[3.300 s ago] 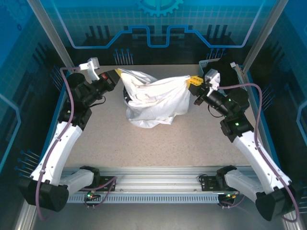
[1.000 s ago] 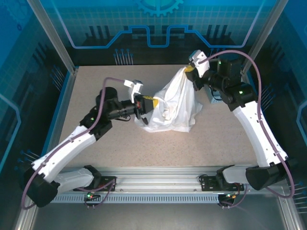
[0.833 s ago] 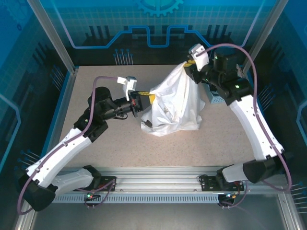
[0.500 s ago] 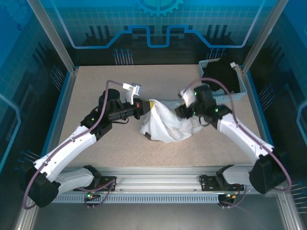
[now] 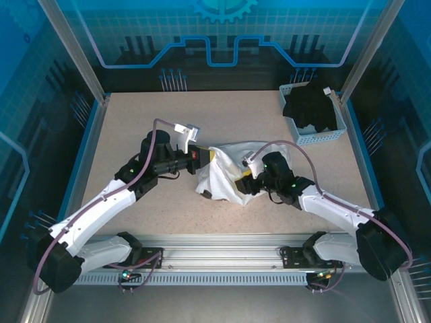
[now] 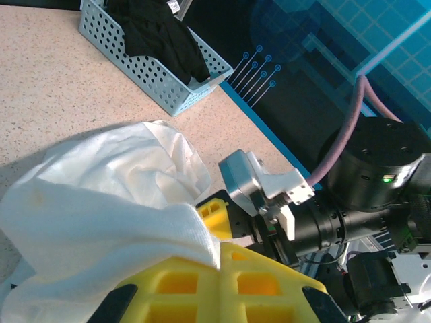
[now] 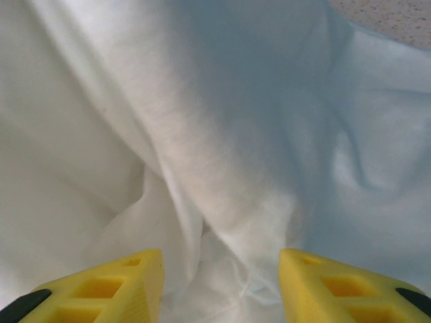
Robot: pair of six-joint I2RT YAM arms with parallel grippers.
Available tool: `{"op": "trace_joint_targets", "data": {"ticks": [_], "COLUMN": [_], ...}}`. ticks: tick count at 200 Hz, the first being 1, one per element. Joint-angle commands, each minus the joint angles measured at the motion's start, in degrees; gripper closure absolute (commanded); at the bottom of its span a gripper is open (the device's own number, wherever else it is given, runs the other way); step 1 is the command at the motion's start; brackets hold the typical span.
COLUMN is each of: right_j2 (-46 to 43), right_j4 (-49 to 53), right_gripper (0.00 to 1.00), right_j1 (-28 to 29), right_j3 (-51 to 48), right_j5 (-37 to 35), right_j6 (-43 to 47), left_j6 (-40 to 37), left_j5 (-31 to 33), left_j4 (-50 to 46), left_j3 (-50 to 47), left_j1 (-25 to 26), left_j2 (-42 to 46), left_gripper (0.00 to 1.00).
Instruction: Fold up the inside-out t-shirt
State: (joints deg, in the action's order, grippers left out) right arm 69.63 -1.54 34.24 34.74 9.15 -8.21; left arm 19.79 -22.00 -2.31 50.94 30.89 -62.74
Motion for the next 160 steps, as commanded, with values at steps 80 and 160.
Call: {"op": "trace_joint_targets", "data": {"ticks": [80, 160], "right_j2": [4.96, 4.89], "right_j4": [-1.85, 15.1], "right_gripper": [0.94, 1.0], "right_j1": [-3.11, -13.67], "right_j3": [9.08, 17.39], "right_j5": [13.61, 38.39], "right_j6": [5.43, 3.34], "left_j6": [-2.17, -4.71], "left_j5": [22.78, 29.99], "left_j4": [-9.22, -8.7], "left_j3": [-2.6, -4.61], "left_j1": [-1.0, -1.37], "left_j2": [5.61, -0.98], "left_gripper": [1.0, 1.0]}}
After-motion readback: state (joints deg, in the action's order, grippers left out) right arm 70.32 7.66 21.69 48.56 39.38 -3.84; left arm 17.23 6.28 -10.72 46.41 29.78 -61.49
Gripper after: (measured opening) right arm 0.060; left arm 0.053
